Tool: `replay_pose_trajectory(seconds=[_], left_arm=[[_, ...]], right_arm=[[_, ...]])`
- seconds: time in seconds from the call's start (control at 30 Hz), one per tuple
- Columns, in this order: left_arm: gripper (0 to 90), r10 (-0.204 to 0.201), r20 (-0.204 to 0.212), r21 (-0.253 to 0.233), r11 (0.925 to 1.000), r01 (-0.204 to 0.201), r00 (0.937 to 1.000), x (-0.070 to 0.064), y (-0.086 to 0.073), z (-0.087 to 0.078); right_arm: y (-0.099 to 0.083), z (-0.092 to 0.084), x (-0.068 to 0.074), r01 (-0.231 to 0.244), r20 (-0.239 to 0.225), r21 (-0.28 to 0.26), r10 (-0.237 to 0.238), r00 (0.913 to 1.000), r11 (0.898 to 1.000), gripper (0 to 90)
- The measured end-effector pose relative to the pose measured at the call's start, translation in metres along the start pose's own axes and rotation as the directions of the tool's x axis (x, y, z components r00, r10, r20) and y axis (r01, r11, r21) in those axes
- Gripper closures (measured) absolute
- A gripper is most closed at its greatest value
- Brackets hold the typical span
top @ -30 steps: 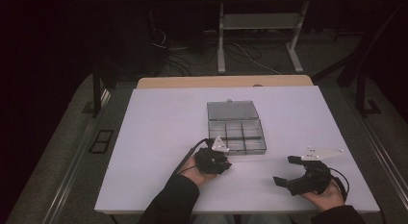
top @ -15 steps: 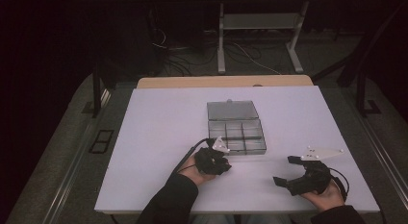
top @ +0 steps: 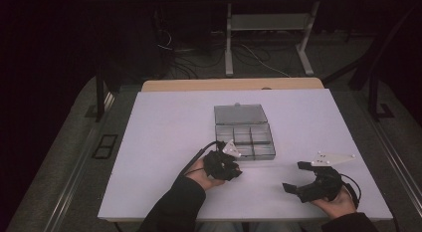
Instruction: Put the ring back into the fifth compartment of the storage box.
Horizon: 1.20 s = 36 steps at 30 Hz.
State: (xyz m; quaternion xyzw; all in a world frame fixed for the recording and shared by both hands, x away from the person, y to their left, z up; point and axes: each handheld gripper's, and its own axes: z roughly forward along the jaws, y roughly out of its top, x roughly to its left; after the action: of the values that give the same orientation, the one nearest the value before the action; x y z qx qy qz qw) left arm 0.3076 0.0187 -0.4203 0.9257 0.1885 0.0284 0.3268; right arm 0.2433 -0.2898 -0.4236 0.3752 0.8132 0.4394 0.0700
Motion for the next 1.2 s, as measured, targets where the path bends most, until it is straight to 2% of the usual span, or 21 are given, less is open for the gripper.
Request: replay_pose_trajectory(seconds=[0.07, 0.27, 0.4, 0.43, 0.5, 1.2], left_arm=[[70.3, -0.009, 0.0, -0.006, 0.9999, 0.009, 1.0, 0.0, 0.001, -0.002], [70.3, 0.003, -0.005, -0.011, 0.9999, -0.003, 1.0, 0.004, 0.007, -0.01], [70.3, -0.008, -0.01, -0.025, 0.9997, 0.008, 0.9999, 0.006, 0.01, -0.014], [70.3, 0.008, -0.013, -0.018, 0.9998, -0.009, 0.9999, 0.007, 0.011, -0.016], [70.3, -0.003, -0.019, -0.023, 0.9997, 0.002, 0.9998, 0.008, 0.013, -0.018], [70.3, 0.026, -0.036, -0.025, 0.9993, -0.027, 0.999, 0.016, 0.031, -0.035]], right_arm=[[0.0, 0.0, 0.0, 0.0, 0.0, 0.0, 0.0, 1.0, 1.0, 0.1], [0.0, 0.0, 0.0, -0.004, -0.001, 0.003, 0.004, 1.0, 1.0, 0.1], [0.0, 0.0, 0.0, -0.001, 0.001, 0.005, 0.001, 1.0, 1.0, 0.1], [0.0, 0.0, 0.0, -0.001, 0.001, 0.005, 0.001, 1.0, 1.0, 0.1], [0.0, 0.0, 0.0, 0.0, 0.001, 0.005, 0.0, 1.0, 1.0, 0.1], [0.0, 0.0, 0.0, 0.0, 0.001, 0.005, 0.0, 1.0, 1.0, 0.1]])
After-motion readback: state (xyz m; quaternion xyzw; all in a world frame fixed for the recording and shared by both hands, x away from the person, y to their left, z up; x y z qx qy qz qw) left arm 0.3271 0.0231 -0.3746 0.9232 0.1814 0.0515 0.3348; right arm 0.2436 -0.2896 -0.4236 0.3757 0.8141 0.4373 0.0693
